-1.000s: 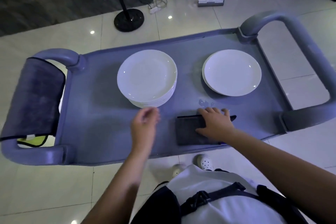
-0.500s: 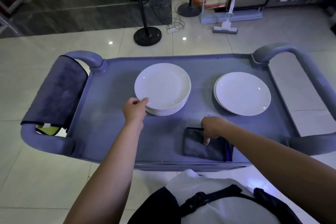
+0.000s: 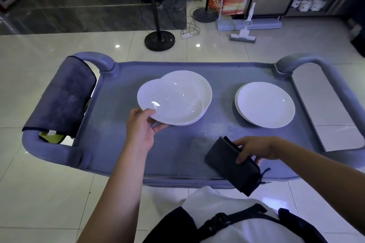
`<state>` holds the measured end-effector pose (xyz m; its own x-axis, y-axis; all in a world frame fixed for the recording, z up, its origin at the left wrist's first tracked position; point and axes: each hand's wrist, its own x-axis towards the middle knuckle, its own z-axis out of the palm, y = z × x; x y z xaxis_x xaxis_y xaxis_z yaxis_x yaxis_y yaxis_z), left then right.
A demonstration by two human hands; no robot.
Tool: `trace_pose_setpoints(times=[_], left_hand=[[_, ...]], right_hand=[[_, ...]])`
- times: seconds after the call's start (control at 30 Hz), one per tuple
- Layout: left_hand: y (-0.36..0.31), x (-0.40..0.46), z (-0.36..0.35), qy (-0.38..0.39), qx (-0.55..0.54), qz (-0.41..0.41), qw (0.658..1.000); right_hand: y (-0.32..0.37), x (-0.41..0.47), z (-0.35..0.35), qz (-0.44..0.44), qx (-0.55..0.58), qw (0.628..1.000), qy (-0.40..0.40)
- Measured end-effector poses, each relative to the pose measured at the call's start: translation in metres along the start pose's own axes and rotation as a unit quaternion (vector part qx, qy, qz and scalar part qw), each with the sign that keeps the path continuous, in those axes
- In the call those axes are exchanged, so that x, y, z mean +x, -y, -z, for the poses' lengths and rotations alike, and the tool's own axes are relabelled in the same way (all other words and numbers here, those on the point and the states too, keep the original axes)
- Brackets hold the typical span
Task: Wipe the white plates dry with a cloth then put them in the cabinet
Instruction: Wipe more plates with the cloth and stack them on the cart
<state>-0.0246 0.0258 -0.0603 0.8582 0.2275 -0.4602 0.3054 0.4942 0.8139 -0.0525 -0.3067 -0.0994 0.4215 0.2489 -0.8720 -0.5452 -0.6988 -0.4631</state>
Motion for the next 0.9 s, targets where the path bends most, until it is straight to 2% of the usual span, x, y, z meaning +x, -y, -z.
trace_pose_setpoints(times=[0.1,0.23,0.37,0.57,0.77,0.9], left_hand=[[-0.006,-0.003,0.007,-0.004,-0.010,-0.025,1.000],[-0.012,-0.009,0.038,0.010,-0.050,-0.042,0.998],[-0.022,-0.010,0.072,-0.008,-0.079,-0.059,0.995],[-0.036,-0.010,0.107,-0.071,-0.065,-0.096,0.991],[-0.038,-0.009,0.108,-0.148,0.065,-0.153,0.975],[-0.035,-0.012,0.102,-0.171,0.129,-0.183,0.960]], right_hand=[[-0.018,-0.004,-0.007,0.035,0.117,0.992,-0.040],[-0.044,0.000,-0.017,0.066,0.251,0.959,-0.110],[-0.065,0.003,-0.031,0.075,0.343,0.928,-0.125],[-0.072,-0.006,-0.049,0.086,0.416,0.890,-0.165],[-0.054,-0.014,-0.066,0.102,0.446,0.867,-0.200],[-0.033,-0.019,-0.072,0.133,0.449,0.856,-0.218]])
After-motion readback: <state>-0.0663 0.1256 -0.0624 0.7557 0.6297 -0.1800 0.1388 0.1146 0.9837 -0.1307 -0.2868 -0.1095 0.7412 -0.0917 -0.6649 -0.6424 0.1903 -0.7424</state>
